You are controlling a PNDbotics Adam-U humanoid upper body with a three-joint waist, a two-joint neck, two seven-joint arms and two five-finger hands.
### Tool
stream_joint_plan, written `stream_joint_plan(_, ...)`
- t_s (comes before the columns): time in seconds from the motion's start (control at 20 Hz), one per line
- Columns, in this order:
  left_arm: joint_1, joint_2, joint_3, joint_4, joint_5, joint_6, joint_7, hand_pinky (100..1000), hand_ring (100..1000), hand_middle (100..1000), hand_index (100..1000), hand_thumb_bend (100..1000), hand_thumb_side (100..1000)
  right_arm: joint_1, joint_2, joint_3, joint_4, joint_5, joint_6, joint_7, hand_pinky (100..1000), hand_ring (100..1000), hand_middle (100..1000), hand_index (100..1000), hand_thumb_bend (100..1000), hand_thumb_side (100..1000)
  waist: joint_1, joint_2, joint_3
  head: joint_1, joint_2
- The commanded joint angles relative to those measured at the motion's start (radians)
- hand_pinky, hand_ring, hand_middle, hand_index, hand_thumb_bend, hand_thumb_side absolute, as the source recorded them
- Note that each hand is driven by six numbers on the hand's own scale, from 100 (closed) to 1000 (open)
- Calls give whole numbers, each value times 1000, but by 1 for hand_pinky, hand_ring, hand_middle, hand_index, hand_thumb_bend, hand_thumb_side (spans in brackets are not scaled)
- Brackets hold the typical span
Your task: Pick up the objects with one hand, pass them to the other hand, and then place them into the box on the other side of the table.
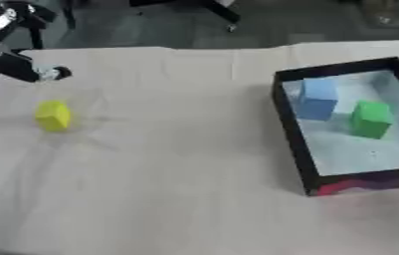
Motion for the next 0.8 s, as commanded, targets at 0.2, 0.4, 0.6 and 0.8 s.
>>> stream_joint_plan(0.2,-71,35,30,163,-106,-64,-106,901,854,803,801,628,100,-8,-45,-17,-30,-3,-12,-5,1000,1000,949,1000,100,100,-8,-34,-9,9,-22)
stream_joint_plan(0.4,-107,17,45,272,-177,-95,-176,895,860,784,796,609,100,0,-42,-11,-33,4,-16,1,1000,1000,949,1000,100,100,-8,-37,-12,8,-16)
stream_joint_plan(0.6,-130,18,53,328,-249,-72,-248,892,884,808,811,746,100,6,-37,-1,-34,13,-23,14,1000,1000,947,1000,100,100,-4,-41,-18,9,-14)
stream_joint_plan(0.8,-142,18,66,330,-323,-44,-322,887,894,816,809,734,100,7,-32,10,-35,27,-32,30,1000,1000,945,1000,100,100,0,-37,-25,13,-21)
